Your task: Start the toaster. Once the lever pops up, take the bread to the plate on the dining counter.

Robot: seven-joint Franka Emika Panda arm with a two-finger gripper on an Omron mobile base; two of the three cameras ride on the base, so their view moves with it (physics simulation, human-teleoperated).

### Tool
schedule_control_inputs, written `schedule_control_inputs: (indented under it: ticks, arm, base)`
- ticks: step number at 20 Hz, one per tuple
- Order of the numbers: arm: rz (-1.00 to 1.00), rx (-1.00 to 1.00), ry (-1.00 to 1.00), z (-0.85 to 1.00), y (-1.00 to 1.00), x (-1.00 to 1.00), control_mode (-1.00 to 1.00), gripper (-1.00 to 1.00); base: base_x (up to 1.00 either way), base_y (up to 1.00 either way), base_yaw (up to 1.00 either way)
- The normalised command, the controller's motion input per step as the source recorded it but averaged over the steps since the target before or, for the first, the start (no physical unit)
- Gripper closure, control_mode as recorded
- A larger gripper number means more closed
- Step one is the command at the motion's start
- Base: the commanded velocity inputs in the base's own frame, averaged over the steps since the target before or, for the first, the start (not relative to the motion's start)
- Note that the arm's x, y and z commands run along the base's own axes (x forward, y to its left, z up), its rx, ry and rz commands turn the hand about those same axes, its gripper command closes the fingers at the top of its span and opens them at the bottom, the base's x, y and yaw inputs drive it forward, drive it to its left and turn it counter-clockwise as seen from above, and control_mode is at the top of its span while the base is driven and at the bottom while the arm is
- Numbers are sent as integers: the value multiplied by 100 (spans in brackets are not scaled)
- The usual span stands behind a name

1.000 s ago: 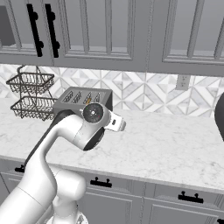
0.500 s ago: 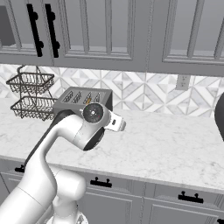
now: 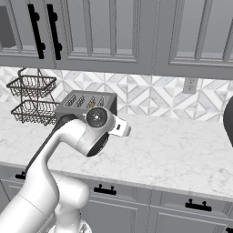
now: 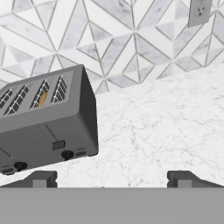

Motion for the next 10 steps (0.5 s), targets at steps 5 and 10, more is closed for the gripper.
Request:
schedule_control_inputs:
  ticks: [5, 10]
  arm:
    - [0, 0, 0, 0, 0, 0, -100, -100]
    - [0, 0, 0, 0, 0, 0, -100, -100]
  base:
    - [0, 0, 0]
    - [0, 0, 0]
